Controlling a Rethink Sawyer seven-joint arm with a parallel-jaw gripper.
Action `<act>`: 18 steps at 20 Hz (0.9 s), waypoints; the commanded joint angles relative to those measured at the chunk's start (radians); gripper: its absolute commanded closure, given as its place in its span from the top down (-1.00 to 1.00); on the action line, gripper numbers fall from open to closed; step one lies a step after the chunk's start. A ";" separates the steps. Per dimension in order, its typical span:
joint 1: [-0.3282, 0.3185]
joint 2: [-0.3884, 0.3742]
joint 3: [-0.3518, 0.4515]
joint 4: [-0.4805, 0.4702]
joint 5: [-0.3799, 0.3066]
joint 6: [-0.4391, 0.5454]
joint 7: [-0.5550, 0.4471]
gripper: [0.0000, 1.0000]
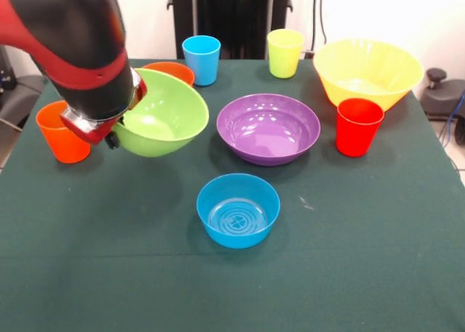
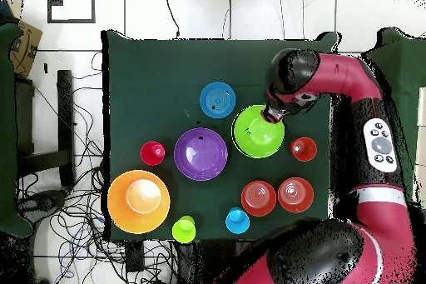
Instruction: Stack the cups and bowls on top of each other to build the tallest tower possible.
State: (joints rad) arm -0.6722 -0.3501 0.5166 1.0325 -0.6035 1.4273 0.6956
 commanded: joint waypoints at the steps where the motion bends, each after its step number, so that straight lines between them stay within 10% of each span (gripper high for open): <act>1: -0.050 0.053 0.102 -0.024 0.116 0.057 -0.160 -1.00; 18: -0.134 0.123 0.164 0.082 0.281 -0.151 -0.061 -1.00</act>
State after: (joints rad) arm -0.8243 -0.2836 0.6179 1.0329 -0.3514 1.4034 0.6956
